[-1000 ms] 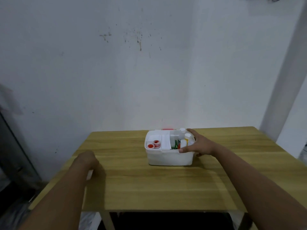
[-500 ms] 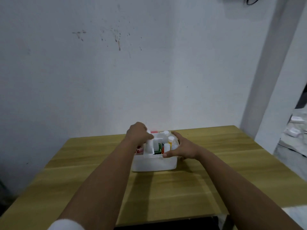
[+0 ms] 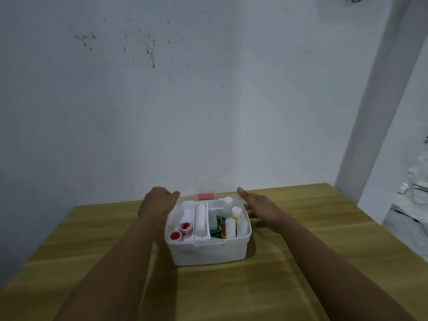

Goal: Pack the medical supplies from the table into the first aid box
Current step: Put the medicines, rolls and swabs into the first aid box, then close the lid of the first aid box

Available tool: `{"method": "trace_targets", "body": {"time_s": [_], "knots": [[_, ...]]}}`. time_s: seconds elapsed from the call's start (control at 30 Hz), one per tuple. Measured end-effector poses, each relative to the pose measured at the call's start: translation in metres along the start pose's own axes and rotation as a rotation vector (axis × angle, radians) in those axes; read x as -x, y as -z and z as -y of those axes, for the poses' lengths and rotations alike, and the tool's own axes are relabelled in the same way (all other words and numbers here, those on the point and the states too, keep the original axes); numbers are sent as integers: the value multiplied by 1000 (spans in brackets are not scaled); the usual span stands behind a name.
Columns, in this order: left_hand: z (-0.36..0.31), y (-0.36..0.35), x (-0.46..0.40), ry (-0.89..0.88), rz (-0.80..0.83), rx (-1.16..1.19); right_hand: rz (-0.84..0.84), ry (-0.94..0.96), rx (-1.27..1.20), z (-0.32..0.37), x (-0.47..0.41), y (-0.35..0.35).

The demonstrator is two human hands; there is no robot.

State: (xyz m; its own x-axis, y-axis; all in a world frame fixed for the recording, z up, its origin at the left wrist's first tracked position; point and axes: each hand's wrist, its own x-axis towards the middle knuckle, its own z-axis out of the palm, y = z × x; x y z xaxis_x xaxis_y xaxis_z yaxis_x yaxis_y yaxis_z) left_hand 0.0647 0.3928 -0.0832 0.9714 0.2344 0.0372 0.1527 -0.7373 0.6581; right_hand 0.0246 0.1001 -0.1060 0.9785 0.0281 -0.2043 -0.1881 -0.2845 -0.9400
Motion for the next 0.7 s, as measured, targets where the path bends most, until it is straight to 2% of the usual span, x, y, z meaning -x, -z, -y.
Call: {"method": "trace_targets", "body": {"time_s": [0.13, 0.23, 0.37, 0.5, 0.7], "knots": [[12, -14, -26, 225, 189, 223, -19, -107, -8, -5, -28, -4], [13, -18, -32, 276, 316, 301, -18, -141, 19, -1, -38, -9], [9, -12, -30, 260, 332, 316, -56, -163, 39, 9, -41, -11], [-5, 0, -20, 199, 298, 315, -35, -148, -39, 22, -36, -9], [-23, 27, 5, 52, 260, 451, -68, 16, -69, 56, -6, -9]]}}
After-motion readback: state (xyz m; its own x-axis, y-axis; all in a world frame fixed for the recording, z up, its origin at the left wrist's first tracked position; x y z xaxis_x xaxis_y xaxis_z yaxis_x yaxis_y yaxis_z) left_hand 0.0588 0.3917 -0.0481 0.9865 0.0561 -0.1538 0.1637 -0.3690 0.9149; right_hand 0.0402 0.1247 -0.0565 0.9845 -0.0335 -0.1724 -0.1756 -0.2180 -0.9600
